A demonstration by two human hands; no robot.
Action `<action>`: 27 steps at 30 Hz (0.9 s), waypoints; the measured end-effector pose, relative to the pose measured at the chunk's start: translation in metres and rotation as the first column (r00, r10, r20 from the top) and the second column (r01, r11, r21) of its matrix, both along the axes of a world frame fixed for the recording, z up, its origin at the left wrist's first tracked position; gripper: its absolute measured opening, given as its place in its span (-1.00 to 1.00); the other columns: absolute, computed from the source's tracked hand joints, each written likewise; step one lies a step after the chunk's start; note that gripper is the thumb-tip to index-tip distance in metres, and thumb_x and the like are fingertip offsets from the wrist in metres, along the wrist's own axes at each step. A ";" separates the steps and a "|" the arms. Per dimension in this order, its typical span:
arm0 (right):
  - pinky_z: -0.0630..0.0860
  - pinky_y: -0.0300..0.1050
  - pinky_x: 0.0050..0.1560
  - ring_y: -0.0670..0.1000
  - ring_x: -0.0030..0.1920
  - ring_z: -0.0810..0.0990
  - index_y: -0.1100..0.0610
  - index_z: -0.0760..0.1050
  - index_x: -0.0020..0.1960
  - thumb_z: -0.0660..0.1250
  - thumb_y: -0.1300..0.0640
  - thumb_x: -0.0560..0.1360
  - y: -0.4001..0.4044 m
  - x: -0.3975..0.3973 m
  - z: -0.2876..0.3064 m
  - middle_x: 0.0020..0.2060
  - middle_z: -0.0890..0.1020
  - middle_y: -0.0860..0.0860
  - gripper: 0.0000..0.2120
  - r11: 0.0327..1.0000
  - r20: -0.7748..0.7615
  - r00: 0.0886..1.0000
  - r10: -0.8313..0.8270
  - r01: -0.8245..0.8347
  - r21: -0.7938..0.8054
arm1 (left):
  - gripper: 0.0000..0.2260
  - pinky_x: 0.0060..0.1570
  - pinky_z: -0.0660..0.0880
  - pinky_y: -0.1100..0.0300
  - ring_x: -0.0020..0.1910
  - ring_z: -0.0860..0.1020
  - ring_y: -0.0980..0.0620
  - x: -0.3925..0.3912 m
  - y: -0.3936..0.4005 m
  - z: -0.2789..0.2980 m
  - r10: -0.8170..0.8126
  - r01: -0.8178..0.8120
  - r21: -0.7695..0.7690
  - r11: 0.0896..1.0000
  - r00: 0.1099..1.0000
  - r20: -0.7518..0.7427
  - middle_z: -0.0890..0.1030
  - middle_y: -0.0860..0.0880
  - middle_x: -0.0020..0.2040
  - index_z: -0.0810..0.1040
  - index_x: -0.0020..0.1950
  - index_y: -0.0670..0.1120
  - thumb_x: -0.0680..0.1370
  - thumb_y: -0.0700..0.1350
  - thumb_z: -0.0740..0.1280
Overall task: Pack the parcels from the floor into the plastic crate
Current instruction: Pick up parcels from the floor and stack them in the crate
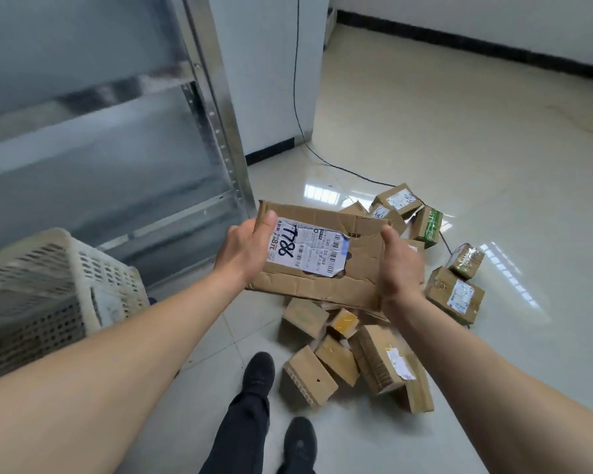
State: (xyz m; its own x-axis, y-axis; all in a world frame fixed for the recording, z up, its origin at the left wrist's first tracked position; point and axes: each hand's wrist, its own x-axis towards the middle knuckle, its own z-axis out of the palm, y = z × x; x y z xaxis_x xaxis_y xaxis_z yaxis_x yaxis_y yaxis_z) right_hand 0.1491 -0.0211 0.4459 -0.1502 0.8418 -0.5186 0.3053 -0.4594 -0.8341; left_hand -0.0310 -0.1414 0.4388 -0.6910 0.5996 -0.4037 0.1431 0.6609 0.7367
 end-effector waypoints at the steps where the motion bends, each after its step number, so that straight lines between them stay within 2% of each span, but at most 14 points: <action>1: 0.50 -0.24 -0.16 0.01 -0.19 0.55 0.08 0.57 -0.06 0.25 -0.18 0.60 -0.005 -0.002 0.010 -0.19 0.62 0.04 -0.66 0.998 -0.002 1.000 0.027 -0.027 0.048 | -0.34 0.08 0.52 0.02 -0.01 0.60 -0.03 0.001 -0.012 0.012 0.034 -0.034 0.015 0.999 0.999 0.003 0.68 0.02 -0.03 0.62 0.05 0.02 0.48 0.43 -0.08; 3: 0.41 -0.11 -0.15 0.02 -0.15 0.46 0.04 0.57 -0.12 0.25 -0.11 0.63 -0.017 -0.007 0.029 -0.24 0.52 -0.07 -0.72 0.991 -0.015 0.997 0.074 -0.072 0.112 | -0.25 0.22 0.46 -0.07 0.12 0.56 -0.09 0.005 -0.036 0.035 0.107 -0.107 0.043 0.993 0.994 0.015 0.64 -0.01 0.11 0.58 0.17 0.07 0.38 0.52 -0.10; 4: 0.39 -0.04 -0.07 0.04 -0.09 0.45 -0.04 0.56 -0.21 0.27 -0.14 0.60 -0.026 -0.011 0.037 -0.24 0.50 -0.09 -0.72 0.988 -0.020 0.996 0.085 -0.082 0.128 | -0.23 0.25 0.44 -0.09 0.16 0.54 -0.11 0.006 -0.049 0.045 0.133 -0.134 0.059 0.989 0.991 0.020 0.62 -0.02 0.15 0.55 0.20 0.08 0.35 0.54 -0.10; 6: 0.41 0.10 0.00 0.08 -0.06 0.47 -0.06 0.55 -0.30 0.28 -0.24 0.50 -0.044 -0.020 0.053 -0.25 0.51 -0.08 -0.68 0.985 -0.027 0.992 0.121 -0.117 0.127 | -0.23 0.26 0.43 -0.09 0.17 0.53 -0.12 0.008 -0.073 0.065 0.168 -0.169 0.089 0.982 0.986 0.016 0.62 -0.01 0.19 0.53 0.23 0.09 0.35 0.54 -0.10; 9: 0.54 0.19 -0.01 0.10 -0.19 0.51 0.03 0.52 -0.26 0.28 -0.18 0.56 -0.072 -0.032 0.078 -0.30 0.53 0.01 -0.66 0.977 -0.048 0.982 0.180 -0.173 0.127 | -0.32 0.19 0.43 0.01 0.16 0.52 -0.10 0.006 -0.109 0.088 0.220 -0.218 0.113 0.969 0.975 -0.006 0.61 -0.01 0.19 0.52 0.26 0.06 0.44 0.45 -0.07; 12: 0.62 0.30 0.00 0.15 -0.20 0.67 0.07 0.59 -0.17 0.28 -0.22 0.52 -0.101 -0.046 0.094 -0.30 0.63 0.03 -0.63 0.961 -0.078 0.962 0.262 -0.252 0.118 | -0.46 0.03 0.35 0.11 0.12 0.50 -0.07 -0.001 -0.144 0.105 0.268 -0.261 0.129 0.957 0.963 -0.039 0.59 -0.02 0.17 0.52 0.25 0.02 0.58 0.35 -0.01; 14: 0.68 0.22 -0.09 0.12 -0.22 0.71 0.10 0.59 -0.10 0.27 -0.20 0.55 -0.121 -0.056 0.102 -0.27 0.66 0.03 -0.63 0.948 -0.097 0.947 0.307 -0.296 0.117 | -0.51 0.04 0.31 0.14 0.20 0.49 -0.10 -0.006 -0.169 0.114 0.301 -0.291 0.139 0.946 0.952 -0.053 0.57 -0.03 0.22 0.51 0.27 0.00 0.63 0.28 0.00; 16: 0.68 0.31 -0.09 0.16 -0.17 0.73 0.09 0.61 -0.08 0.28 -0.24 0.49 -0.144 -0.068 0.108 -0.22 0.69 0.07 -0.60 0.940 -0.091 0.938 0.336 -0.326 0.103 | -0.51 0.07 0.26 0.16 0.29 0.44 -0.09 -0.012 -0.196 0.121 0.331 -0.320 0.141 0.937 0.942 -0.058 0.53 -0.04 0.28 0.46 0.35 0.00 0.64 0.27 0.00; 18: 0.66 0.38 -0.10 0.21 -0.12 0.74 0.07 0.62 -0.09 0.28 -0.24 0.48 -0.170 -0.081 0.115 -0.18 0.71 0.12 -0.62 0.926 -0.104 0.923 0.371 -0.359 0.112 | -0.49 0.09 0.27 0.14 0.25 0.44 -0.04 -0.020 -0.225 0.125 0.349 -0.336 0.153 0.930 0.935 -0.067 0.52 -0.03 0.23 0.45 0.37 0.01 0.63 0.29 -0.01; 19: 0.67 0.36 -0.07 0.20 -0.12 0.74 0.08 0.62 -0.12 0.28 -0.22 0.50 -0.183 -0.089 0.116 -0.18 0.71 0.13 -0.64 0.919 -0.109 0.916 0.385 -0.371 0.129 | -0.48 0.10 0.28 0.13 0.21 0.43 -0.01 -0.025 -0.241 0.125 0.359 -0.345 0.158 0.925 0.931 -0.070 0.51 0.00 0.18 0.44 0.37 0.02 0.62 0.31 -0.02; 21: 0.68 0.18 -0.03 0.11 -0.20 0.70 0.09 0.60 -0.15 0.28 -0.15 0.57 -0.211 -0.105 0.120 -0.25 0.68 0.08 -0.66 0.910 -0.093 0.913 0.396 -0.377 0.172 | -0.44 0.11 0.32 0.11 0.14 0.41 0.04 -0.034 -0.274 0.128 0.376 -0.362 0.166 0.917 0.924 -0.065 0.49 0.05 0.16 0.42 0.39 0.03 0.61 0.34 -0.04; 23: 0.66 0.01 -0.14 0.04 -0.25 0.67 0.09 0.60 -0.09 0.25 -0.11 0.63 -0.242 -0.122 0.122 -0.26 0.66 0.03 -0.69 0.893 -0.082 0.902 0.424 -0.401 0.204 | -0.39 0.17 0.38 0.06 0.16 0.44 0.02 -0.046 -0.309 0.130 0.380 -0.366 0.170 0.915 0.923 -0.056 0.49 0.08 0.18 0.40 0.40 0.04 0.57 0.38 -0.06; 25: 0.59 -0.18 -0.34 -0.05 -0.32 0.68 0.12 0.61 -0.01 0.23 -0.09 0.64 -0.274 -0.139 0.123 -0.26 0.66 0.02 -0.68 0.876 -0.086 0.885 0.457 -0.431 0.217 | -0.32 0.23 0.41 0.00 0.16 0.47 -0.02 -0.058 -0.345 0.135 0.397 -0.383 0.172 0.907 0.916 -0.054 0.52 0.05 0.21 0.40 0.41 0.05 0.50 0.43 -0.09; 27: 0.53 -0.27 -0.43 -0.13 -0.39 0.66 0.13 0.60 -0.02 0.23 -0.07 0.64 -0.307 -0.157 0.123 -0.27 0.66 0.00 -0.69 0.866 -0.088 0.877 0.473 -0.444 0.229 | -0.26 0.24 0.41 0.00 0.17 0.47 -0.05 -0.073 -0.380 0.138 0.428 -0.415 0.170 0.894 0.902 -0.048 0.51 -0.01 0.29 0.37 0.44 0.04 0.44 0.44 -0.10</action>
